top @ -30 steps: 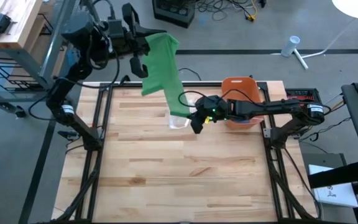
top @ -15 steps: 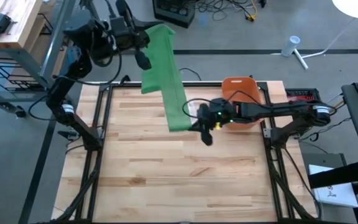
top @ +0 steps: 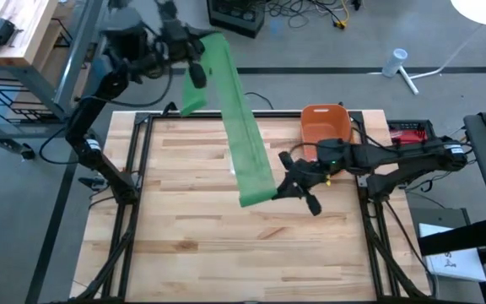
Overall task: Roll bandage
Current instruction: Roll the green bandage
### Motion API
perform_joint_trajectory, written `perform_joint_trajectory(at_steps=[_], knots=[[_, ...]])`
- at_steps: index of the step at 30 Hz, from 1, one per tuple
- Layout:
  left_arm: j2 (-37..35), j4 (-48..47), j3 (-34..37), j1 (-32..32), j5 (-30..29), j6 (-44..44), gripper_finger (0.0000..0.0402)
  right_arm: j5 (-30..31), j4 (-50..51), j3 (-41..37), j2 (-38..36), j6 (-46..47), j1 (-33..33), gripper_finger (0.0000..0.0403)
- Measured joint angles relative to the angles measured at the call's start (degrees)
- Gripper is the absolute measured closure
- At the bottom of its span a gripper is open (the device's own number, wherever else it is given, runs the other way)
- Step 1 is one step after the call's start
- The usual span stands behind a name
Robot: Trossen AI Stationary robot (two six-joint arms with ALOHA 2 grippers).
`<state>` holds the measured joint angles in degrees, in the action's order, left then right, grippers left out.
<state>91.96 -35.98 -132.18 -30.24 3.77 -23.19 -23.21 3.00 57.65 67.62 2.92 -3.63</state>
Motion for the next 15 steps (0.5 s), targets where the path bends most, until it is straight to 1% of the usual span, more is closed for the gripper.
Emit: perform_joint_trajectory(at_steps=[2,8,13,15], knots=[[0.0,-0.8,2.3,0.0,0.2,0.7,0.0401,-1.3,-1.2,0.0,-1.4,0.0,-0.6,0.0403],[-2.5,0.6,12.2,0.0,1.7,2.5,0.0401,-1.5,-5.7,0.0,-5.0,-0.7,-2.4,0.0403],[-6.2,1.5,23.2,0.0,1.8,3.9,0.0401,-0.6,-5.9,0.0,-8.4,-0.7,-2.5,0.0403],[-8.8,2.7,28.7,0.0,4.3,5.6,0.0401,0.5,-6.0,0.0,-9.6,-1.6,-2.5,0.0403]])
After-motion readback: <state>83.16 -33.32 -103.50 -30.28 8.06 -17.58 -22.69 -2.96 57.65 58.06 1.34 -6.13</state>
